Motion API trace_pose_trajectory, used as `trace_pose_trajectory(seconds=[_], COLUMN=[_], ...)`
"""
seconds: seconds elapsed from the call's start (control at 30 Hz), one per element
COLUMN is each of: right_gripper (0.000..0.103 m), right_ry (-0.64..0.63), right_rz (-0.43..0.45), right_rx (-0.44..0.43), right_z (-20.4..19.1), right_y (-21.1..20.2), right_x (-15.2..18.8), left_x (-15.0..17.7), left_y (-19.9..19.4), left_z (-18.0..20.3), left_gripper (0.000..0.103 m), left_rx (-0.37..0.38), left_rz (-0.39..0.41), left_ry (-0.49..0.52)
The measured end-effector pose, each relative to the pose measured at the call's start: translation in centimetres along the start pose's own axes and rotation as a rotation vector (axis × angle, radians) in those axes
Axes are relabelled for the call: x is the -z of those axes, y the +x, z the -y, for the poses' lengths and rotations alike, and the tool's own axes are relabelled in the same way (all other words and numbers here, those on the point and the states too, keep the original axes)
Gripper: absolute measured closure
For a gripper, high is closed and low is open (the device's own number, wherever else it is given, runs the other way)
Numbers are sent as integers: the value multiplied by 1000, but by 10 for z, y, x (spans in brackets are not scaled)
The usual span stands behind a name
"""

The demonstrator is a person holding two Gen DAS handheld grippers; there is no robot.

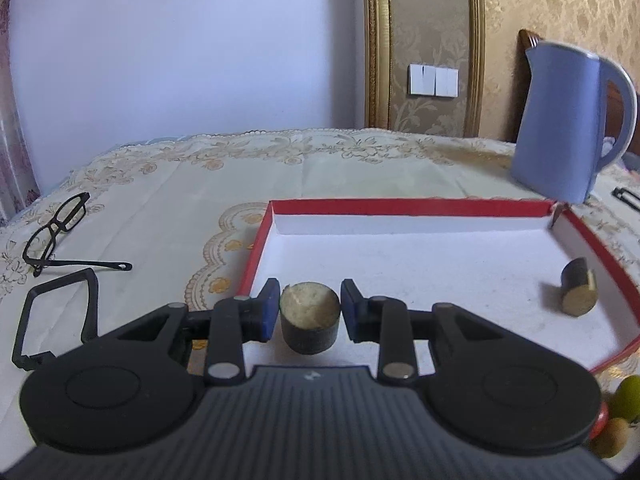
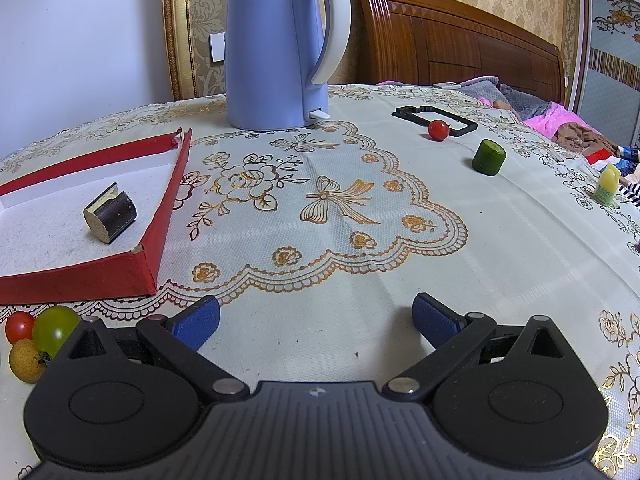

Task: Organize fruits
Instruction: 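Carry the cucumber slice into the red tray and open the left gripper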

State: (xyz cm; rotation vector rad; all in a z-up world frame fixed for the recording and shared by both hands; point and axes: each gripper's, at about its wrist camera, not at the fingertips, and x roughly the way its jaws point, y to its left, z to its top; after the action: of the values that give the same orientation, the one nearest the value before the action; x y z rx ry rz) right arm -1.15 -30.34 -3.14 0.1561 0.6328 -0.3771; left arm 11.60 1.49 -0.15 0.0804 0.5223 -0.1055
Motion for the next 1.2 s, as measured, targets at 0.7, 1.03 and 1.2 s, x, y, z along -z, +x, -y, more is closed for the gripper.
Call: trace_pose_trajectory(seconds=[0.7,1.03,1.2], right_gripper=[0,0,4], right_ry=[2,-55,-130], right_rz=[13,87,107], right_rx=[-43,-265,-350], right_z=[2,-18,-47], right_y=[-5,-54,-72], right_x=[2,19,19], left_x=[57,58,57], left_y=[-64,-48,-44], left_z=[-91,-110,-106], left_gripper=[7,6,0], left_rx=[-141,-236,-242], left_rz=[-22,-81,-100], left_ry=[-268,-345,-322])
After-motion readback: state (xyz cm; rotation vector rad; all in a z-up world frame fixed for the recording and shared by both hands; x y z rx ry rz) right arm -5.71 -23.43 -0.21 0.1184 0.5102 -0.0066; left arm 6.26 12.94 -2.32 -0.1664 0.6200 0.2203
